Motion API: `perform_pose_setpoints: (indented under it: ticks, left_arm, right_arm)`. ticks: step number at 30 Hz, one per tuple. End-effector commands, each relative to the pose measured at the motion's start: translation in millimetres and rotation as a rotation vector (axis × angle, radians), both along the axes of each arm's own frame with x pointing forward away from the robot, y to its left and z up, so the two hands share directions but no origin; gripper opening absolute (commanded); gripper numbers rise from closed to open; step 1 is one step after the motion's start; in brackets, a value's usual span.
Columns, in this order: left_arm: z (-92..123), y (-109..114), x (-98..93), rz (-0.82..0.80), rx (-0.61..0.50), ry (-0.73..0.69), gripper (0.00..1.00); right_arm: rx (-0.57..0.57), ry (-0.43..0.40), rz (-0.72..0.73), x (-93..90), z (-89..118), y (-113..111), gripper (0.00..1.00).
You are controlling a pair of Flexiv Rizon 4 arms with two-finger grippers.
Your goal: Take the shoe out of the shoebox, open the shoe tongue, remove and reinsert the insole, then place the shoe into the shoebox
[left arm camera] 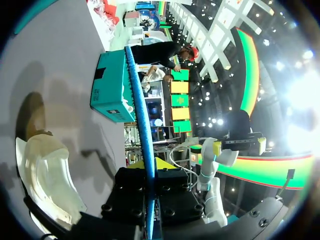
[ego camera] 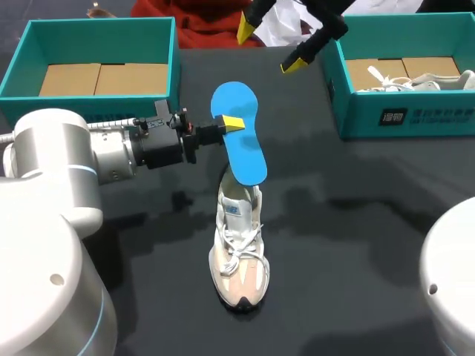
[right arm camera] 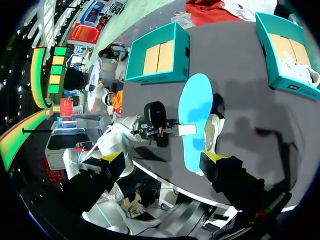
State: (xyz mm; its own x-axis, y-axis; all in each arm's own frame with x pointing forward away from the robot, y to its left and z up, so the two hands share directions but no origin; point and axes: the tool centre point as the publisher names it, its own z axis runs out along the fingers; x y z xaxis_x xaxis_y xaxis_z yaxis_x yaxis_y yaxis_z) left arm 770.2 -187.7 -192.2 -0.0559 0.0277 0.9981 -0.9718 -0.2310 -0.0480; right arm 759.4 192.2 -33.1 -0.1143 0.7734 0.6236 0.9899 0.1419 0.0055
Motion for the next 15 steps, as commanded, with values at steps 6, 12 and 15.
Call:
perform_pose_setpoints:
  ticks: [6, 12, 15]
  left_arm:
    - [-0.3, -0.9, -0.4, 0.002, 0.0, 0.0, 0.0]
    - [-0.3, -0.9, -0.4, 0.002, 0.0, 0.0, 0.0]
    - [-0.3, -0.9, -0.4, 0.002, 0.0, 0.0, 0.0]
  right_arm:
    - [-0.452, -0.027, 0.018, -9.9, -9.4, 28.0, 1.0]
    - [-0.521, -0.059, -0.067, -30.2, -2.3, 39.6, 1.0]
    - [-0.558, -0.078, -0.092, -39.1, 2.2, 46.5, 1.0]
